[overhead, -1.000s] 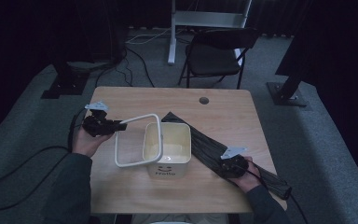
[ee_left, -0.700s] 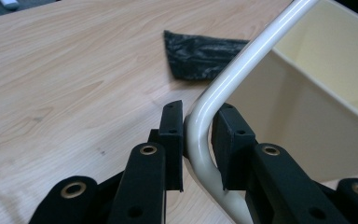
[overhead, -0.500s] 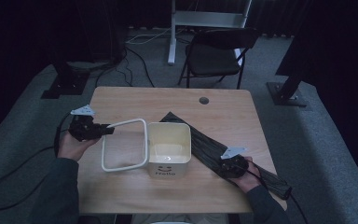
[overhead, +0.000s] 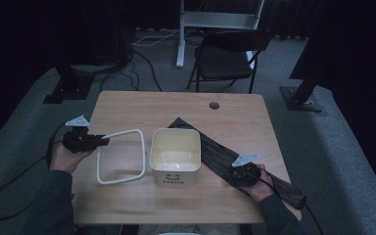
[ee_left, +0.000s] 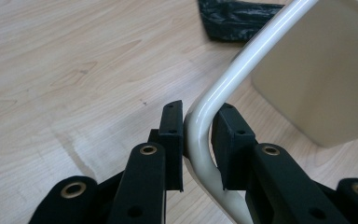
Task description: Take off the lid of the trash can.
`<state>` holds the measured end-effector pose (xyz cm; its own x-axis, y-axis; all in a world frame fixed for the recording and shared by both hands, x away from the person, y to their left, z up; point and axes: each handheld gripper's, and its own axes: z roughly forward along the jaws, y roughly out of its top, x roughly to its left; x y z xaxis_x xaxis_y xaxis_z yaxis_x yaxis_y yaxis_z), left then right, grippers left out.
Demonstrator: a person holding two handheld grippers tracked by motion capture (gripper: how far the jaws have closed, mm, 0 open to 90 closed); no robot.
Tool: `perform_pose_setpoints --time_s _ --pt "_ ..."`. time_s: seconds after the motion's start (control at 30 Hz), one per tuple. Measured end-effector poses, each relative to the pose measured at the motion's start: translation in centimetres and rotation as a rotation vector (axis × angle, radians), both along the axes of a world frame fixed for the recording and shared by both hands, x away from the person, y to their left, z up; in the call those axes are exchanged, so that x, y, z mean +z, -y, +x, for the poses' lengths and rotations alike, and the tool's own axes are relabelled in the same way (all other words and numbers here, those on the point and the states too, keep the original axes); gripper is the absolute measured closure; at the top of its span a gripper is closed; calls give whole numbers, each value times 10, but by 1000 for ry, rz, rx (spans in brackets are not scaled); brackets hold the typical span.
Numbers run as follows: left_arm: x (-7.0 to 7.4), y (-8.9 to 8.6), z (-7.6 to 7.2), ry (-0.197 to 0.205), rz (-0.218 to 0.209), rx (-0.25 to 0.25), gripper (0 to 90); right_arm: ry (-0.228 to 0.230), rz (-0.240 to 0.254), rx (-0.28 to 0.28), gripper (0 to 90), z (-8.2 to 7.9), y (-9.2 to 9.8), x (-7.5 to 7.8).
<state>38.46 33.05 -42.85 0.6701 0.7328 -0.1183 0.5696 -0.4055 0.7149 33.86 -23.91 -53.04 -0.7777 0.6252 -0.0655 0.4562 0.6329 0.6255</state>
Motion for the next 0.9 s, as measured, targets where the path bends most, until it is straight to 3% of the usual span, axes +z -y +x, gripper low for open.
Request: perform_pose_setpoints --time_s 0.3,0.57,0.9 --pt "-17 2 3 -14 84 42 749 -1 2 -1 533 0 0 0" --pt "-38 15 12 -51 227 45 749 -1 1 0 533 0 0 0" --pt "-59 18 19 -83 351 82 748 -3 2 -3 533 0 0 0"
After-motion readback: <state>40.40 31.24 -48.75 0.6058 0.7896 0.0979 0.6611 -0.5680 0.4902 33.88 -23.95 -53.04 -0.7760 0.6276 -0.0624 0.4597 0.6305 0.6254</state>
